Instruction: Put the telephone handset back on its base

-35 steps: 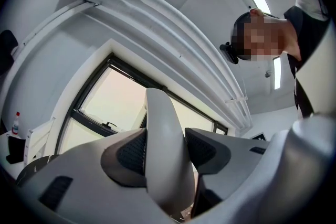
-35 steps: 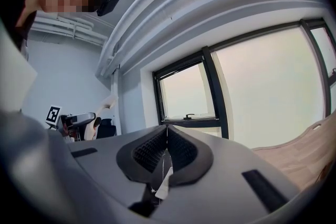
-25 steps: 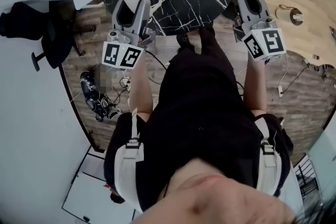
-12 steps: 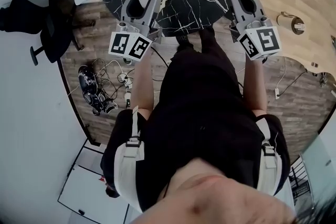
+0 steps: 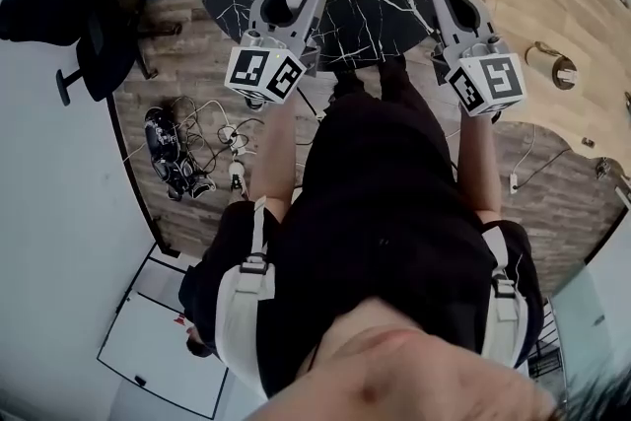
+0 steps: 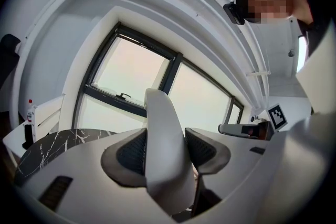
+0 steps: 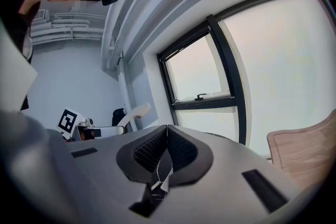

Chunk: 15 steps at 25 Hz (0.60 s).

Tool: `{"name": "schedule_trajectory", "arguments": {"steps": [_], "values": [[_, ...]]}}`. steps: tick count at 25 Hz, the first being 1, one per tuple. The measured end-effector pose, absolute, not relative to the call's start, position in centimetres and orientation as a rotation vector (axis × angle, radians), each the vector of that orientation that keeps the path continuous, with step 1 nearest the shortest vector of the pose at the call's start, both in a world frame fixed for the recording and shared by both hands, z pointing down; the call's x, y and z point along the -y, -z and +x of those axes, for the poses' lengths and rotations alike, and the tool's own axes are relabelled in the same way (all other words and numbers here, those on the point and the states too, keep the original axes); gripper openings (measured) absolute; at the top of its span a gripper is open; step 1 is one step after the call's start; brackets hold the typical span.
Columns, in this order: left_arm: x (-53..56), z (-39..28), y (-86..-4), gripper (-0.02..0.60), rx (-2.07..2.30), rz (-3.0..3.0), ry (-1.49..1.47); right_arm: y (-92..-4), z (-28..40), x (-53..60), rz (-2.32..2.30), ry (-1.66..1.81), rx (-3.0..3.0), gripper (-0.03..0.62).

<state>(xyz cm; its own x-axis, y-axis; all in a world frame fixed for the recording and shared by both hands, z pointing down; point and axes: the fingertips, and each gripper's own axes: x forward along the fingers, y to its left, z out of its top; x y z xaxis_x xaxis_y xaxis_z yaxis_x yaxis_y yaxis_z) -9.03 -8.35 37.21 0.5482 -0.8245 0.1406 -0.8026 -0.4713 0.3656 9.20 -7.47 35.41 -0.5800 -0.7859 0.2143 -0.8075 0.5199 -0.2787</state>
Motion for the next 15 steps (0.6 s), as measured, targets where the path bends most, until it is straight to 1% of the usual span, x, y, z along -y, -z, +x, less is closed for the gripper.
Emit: {"name": "schedule_trajectory", "arguments": {"steps": [15], "values": [[11.8, -7.0, -44.9, 0.235, 1.342, 2.305, -0.101, -39.4, 8.6, 10.4, 1.315, -0.637, 2.652, 0.029]]}}
